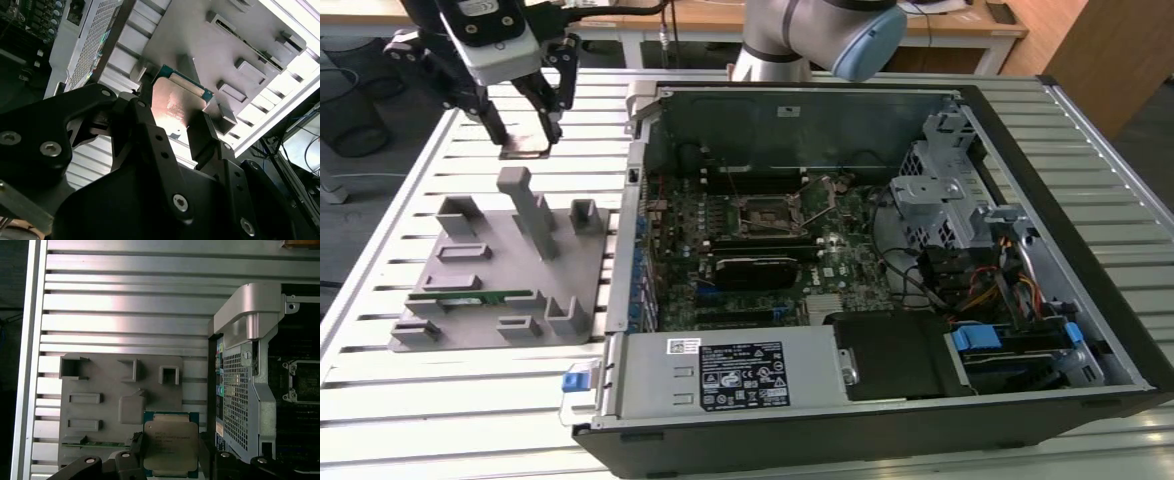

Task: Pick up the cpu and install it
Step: 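Pick up the cpu and move it towards the insertion slot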

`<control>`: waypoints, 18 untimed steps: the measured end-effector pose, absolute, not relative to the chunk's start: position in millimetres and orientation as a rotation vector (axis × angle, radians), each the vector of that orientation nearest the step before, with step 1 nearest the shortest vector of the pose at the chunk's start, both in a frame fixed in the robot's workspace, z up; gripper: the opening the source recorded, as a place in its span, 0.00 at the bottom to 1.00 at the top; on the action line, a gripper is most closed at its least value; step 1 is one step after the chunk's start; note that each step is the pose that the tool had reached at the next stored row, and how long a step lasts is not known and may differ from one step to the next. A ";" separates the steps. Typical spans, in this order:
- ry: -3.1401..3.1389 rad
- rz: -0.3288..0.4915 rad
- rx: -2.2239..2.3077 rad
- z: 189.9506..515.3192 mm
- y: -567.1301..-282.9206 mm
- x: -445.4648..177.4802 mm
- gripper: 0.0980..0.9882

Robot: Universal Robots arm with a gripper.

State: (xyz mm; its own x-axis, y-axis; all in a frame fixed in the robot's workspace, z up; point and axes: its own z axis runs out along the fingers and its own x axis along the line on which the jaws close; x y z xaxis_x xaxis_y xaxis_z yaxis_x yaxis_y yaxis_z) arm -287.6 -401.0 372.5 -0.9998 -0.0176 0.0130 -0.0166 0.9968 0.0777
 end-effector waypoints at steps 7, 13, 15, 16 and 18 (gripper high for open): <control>-3.125 -0.122 0.027 372.6 -400.9 -276.7 0.48; -3.125 -0.122 0.027 372.6 -400.7 -266.9 0.48; -3.125 -0.122 0.027 372.6 -400.7 -263.6 0.48; -3.125 -0.122 0.027 372.6 -400.6 -262.0 0.48; -3.125 -0.122 0.027 372.6 -400.6 -258.5 0.48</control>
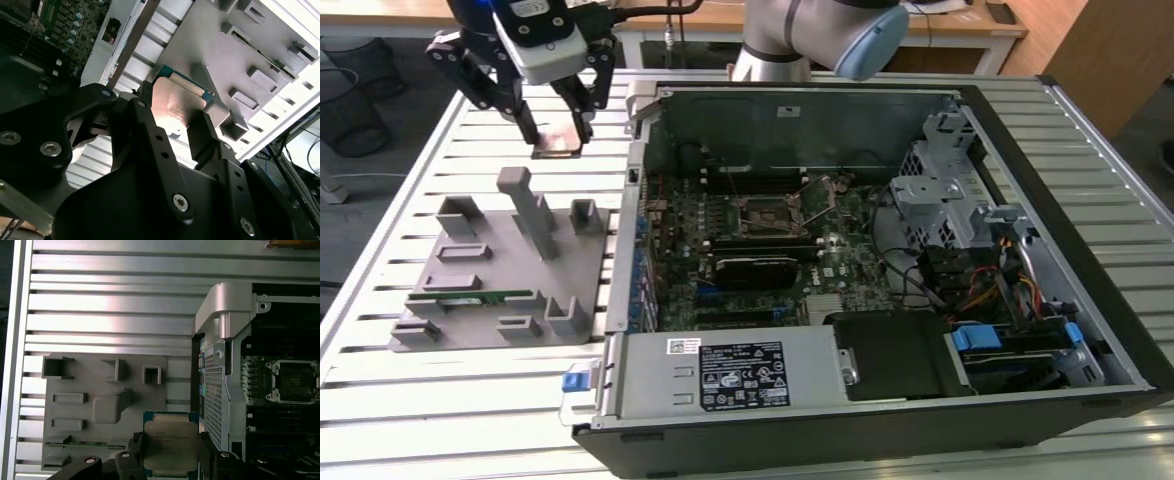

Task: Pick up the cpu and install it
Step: 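Pick up the cpu and move it towards the insertion slot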

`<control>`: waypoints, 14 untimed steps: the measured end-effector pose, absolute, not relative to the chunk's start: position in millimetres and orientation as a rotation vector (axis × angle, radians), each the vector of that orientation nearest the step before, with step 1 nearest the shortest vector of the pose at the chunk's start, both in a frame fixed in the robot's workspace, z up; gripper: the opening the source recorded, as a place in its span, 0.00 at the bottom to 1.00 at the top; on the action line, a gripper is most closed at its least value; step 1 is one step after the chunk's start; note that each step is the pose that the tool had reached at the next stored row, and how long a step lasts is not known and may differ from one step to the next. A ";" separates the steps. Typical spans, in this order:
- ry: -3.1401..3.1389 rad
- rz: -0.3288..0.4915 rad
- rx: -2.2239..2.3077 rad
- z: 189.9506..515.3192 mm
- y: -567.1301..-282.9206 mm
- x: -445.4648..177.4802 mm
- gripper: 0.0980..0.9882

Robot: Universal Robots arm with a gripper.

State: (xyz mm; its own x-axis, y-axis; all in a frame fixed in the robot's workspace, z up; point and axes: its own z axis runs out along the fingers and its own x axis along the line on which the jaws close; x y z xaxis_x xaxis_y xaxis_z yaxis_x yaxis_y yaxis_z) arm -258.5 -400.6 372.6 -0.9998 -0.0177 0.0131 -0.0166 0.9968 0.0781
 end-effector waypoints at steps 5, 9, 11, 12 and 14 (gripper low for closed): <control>-3.125 -0.122 0.027 372.6 -400.5 -249.7 0.48; -3.125 -0.122 0.027 372.6 -400.4 -243.0 0.48; -3.125 -0.122 0.027 372.6 -400.3 -239.4 0.48; -3.125 -0.122 0.027 372.6 -400.3 -237.7 0.48; -3.125 -0.122 0.027 372.6 -400.2 -234.1 0.48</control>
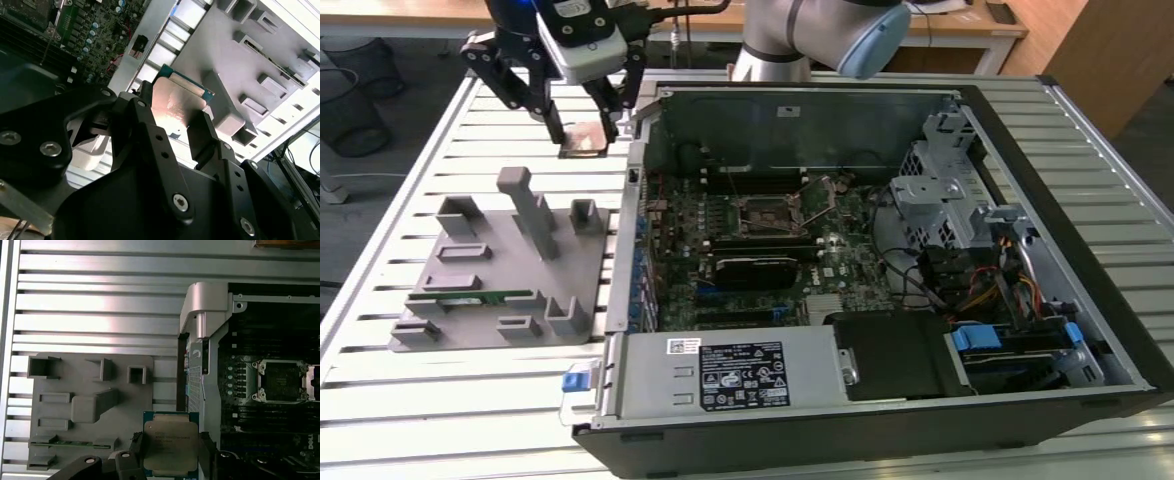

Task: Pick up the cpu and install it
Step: 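Pick up the cpu and move it towards the insertion slot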

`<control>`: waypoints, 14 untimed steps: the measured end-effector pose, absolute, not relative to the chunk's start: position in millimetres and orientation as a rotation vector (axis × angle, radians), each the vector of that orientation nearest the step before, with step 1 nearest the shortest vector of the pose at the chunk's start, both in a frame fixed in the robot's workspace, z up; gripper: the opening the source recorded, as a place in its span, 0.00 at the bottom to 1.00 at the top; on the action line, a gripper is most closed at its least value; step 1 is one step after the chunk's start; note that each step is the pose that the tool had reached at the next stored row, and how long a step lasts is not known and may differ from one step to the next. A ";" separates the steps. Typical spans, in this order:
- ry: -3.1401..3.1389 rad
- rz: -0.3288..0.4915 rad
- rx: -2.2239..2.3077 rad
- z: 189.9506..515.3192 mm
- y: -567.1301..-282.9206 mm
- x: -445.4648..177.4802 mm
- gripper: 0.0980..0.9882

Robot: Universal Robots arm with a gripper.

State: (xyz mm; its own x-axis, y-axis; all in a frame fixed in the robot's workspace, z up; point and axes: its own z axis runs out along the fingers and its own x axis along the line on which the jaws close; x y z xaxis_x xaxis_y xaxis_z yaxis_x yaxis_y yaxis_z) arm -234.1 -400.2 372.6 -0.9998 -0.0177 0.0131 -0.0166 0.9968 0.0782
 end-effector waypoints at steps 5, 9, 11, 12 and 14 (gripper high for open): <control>-3.125 -0.122 0.027 372.6 -400.1 -224.7 0.48; -3.125 -0.122 0.027 372.5 -400.1 -217.0 0.48; -3.125 -0.122 0.027 372.6 -400.0 -212.7 0.48; -3.125 -0.122 0.027 372.6 -400.0 -210.5 0.48; -3.125 -0.122 0.027 372.6 -400.0 -206.2 0.48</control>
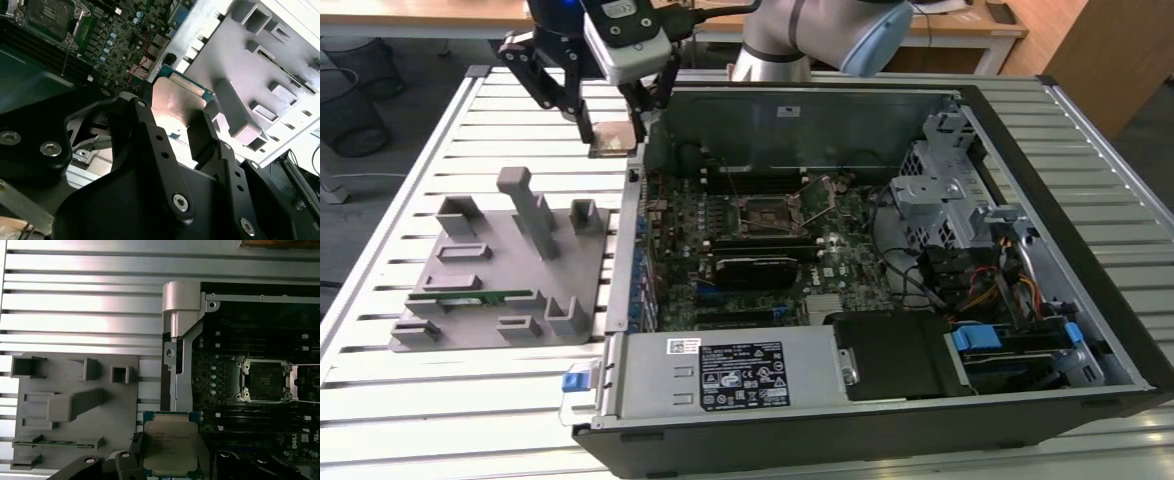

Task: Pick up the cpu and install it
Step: 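Pick up the cpu and move it towards the insertion slot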

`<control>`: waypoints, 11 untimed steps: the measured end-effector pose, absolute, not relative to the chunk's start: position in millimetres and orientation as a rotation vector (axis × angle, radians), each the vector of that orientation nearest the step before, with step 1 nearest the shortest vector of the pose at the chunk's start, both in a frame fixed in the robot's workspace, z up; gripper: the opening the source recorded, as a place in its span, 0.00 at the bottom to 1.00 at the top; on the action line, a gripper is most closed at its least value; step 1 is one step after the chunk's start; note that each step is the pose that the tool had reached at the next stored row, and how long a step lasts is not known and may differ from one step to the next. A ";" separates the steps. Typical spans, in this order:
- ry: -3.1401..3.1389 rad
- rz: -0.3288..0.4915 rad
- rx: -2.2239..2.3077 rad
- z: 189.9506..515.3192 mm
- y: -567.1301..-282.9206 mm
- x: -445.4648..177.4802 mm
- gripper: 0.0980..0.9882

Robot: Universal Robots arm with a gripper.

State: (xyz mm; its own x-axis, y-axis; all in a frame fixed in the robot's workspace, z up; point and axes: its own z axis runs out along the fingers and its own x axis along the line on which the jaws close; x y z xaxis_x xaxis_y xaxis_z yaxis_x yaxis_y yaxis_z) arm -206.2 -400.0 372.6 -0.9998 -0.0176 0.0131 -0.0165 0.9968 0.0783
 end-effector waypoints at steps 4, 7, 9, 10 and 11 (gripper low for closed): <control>-3.125 -0.122 0.027 372.6 -400.0 -197.6 0.48; -3.125 -0.122 0.027 372.6 -399.9 -191.6 0.48; -3.125 -0.122 0.027 372.6 -399.8 -187.4 0.48; -3.125 -0.122 0.027 372.6 -399.8 -185.2 0.48; -3.125 -0.122 0.027 372.6 -399.8 -183.0 0.48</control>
